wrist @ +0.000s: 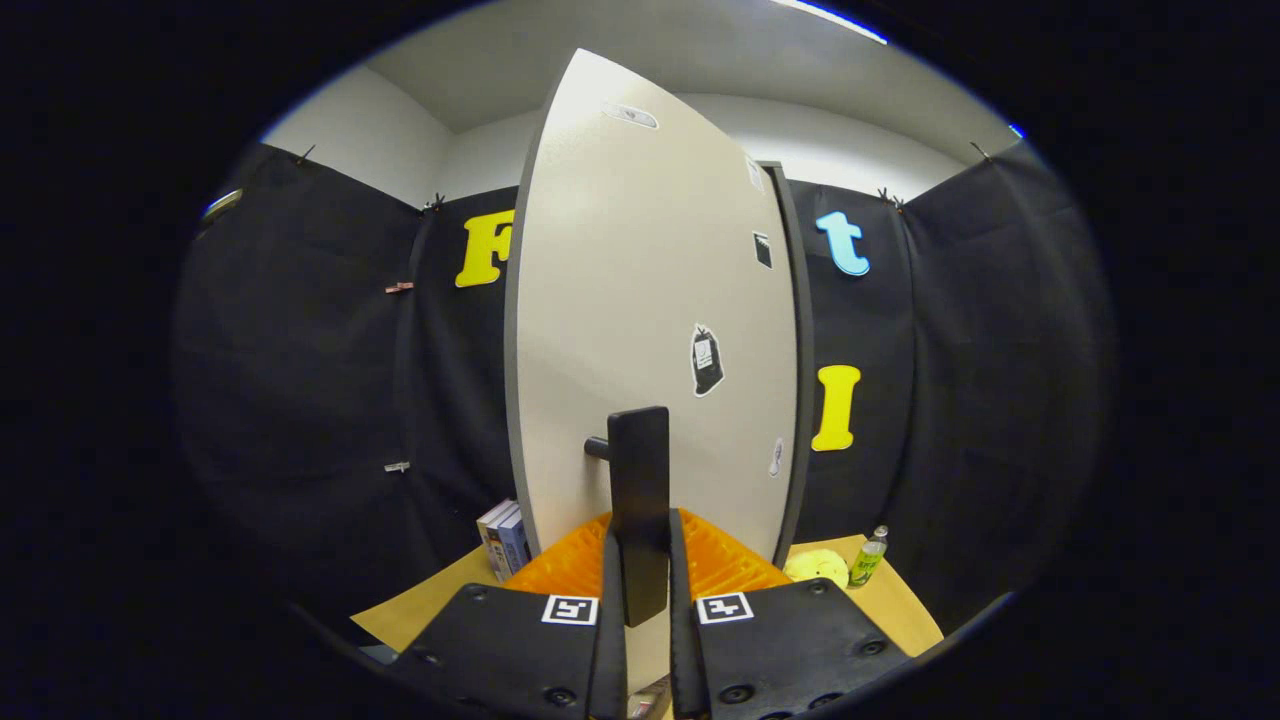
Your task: Open the shoe cabinet door, grab the shoes and put them into the shoe cabinet, then close the shoe cabinet door.
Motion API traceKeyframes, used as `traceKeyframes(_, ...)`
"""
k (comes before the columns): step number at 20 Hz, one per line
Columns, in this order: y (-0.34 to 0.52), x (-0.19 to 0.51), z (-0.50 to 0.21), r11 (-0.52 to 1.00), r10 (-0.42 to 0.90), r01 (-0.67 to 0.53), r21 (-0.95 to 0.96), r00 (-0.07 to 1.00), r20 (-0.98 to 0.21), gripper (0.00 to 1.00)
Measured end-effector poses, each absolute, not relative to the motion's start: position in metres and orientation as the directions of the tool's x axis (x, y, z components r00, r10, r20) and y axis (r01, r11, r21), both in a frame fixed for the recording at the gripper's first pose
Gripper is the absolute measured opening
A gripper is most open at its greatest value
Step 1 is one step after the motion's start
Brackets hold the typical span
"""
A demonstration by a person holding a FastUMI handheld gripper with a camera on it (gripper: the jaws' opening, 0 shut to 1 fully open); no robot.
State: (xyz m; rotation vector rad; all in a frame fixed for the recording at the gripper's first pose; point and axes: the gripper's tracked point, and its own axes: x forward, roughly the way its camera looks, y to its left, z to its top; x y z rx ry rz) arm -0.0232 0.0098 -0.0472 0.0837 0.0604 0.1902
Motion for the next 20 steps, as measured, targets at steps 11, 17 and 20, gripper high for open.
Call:
traceKeyframes(11, -0.066, -0.049, -0.051, 0.994, 0.078, -0.071, 0.079, 0.993, -0.093, 0.2)
traceKeyframes(17, -0.111, -0.057, -0.054, 0.998, -0.003, 0.009, 0.065, 0.995, -0.098, 0.18)
traceKeyframes(20, -0.136, -0.064, -0.051, 0.997, -0.021, 0.028, 0.074, 0.996, -0.091, 0.15)
